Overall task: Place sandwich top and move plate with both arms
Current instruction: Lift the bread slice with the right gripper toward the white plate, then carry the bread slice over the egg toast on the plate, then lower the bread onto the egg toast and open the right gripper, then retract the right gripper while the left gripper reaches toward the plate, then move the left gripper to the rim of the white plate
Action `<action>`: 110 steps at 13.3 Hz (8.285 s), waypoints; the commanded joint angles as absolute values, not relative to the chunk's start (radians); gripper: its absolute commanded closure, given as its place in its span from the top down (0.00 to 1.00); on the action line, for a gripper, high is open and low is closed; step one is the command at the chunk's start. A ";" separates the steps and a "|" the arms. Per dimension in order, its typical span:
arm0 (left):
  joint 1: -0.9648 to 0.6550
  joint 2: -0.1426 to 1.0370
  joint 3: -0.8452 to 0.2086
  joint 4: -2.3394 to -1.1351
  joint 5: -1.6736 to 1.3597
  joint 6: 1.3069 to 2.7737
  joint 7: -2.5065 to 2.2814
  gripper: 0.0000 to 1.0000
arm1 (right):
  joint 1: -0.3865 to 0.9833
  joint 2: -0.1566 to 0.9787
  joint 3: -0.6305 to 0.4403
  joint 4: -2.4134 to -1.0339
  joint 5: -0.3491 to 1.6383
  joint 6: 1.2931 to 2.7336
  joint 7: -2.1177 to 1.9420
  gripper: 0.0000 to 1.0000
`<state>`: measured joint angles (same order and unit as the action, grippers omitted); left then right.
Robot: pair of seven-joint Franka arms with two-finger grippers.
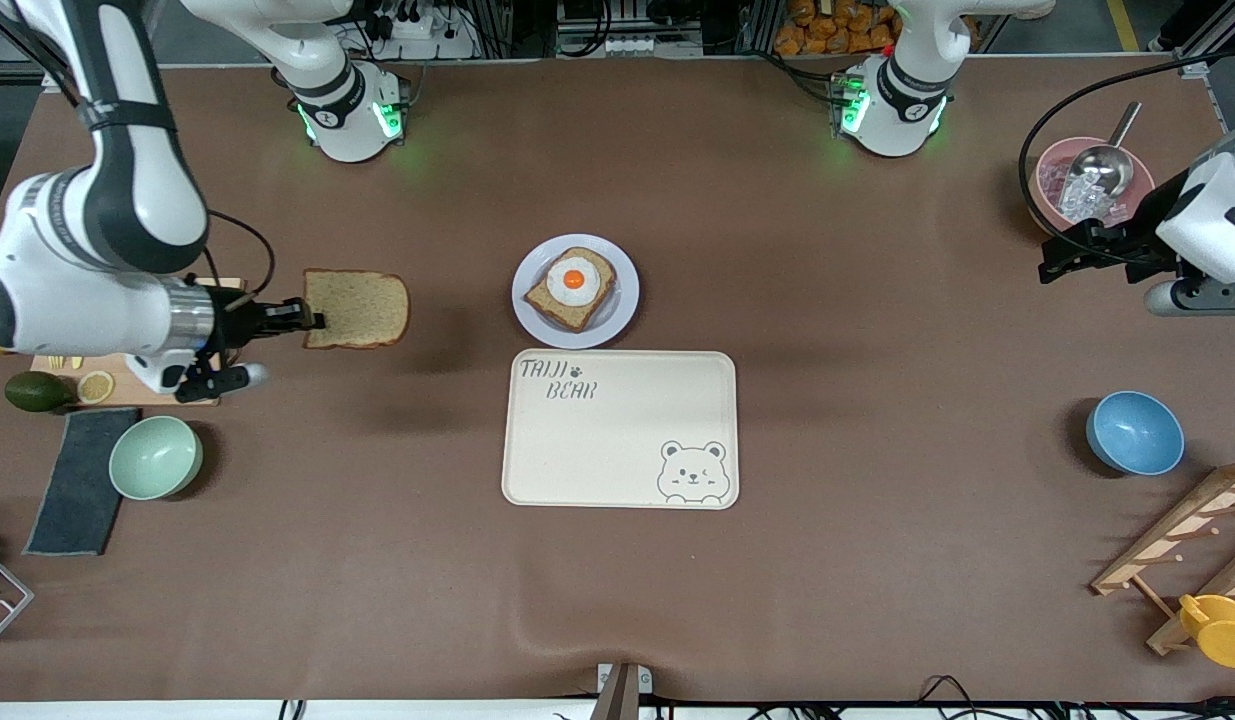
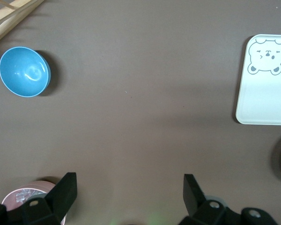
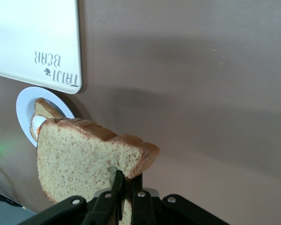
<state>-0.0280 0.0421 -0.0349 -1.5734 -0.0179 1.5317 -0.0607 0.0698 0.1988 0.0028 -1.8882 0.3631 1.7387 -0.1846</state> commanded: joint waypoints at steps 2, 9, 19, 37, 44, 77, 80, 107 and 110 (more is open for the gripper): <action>-0.026 0.034 -0.035 -1.588 -0.034 1.545 -0.078 1.00 | 0.227 0.155 -0.009 -1.956 0.379 1.844 -0.020 0.00; -0.026 0.034 -0.037 -1.608 -0.043 1.560 -0.078 1.00 | 0.394 0.158 -0.009 -2.071 0.477 2.040 0.044 0.00; -0.026 0.034 -0.035 -1.612 -0.041 1.562 -0.078 1.00 | 0.609 0.186 -0.008 -2.237 0.609 2.332 0.064 0.00; -0.026 0.038 -0.037 -1.635 -0.043 1.582 -0.077 1.00 | 0.698 0.250 -0.008 -2.270 0.635 2.474 0.078 0.16; -0.026 0.038 -0.037 -1.640 -0.041 1.589 -0.078 1.00 | 0.689 0.250 -0.009 -2.267 0.635 2.462 0.080 0.38; 0.140 0.063 -0.034 -1.931 -0.527 1.742 0.222 1.00 | 0.048 0.247 -0.040 -1.665 0.066 1.747 -0.123 1.00; 0.129 0.080 -0.041 -2.008 -0.623 1.821 0.257 1.00 | -0.041 0.226 -0.008 -1.625 0.045 1.735 -0.150 1.00; 0.020 0.463 -0.216 -2.168 -1.334 2.075 0.758 1.00 | -0.092 -0.002 0.008 -1.520 -0.003 1.611 -0.075 1.00; -0.011 0.491 -0.216 -2.154 -1.339 2.121 0.779 1.00 | -0.092 -0.002 0.008 -1.522 0.003 1.588 -0.072 1.00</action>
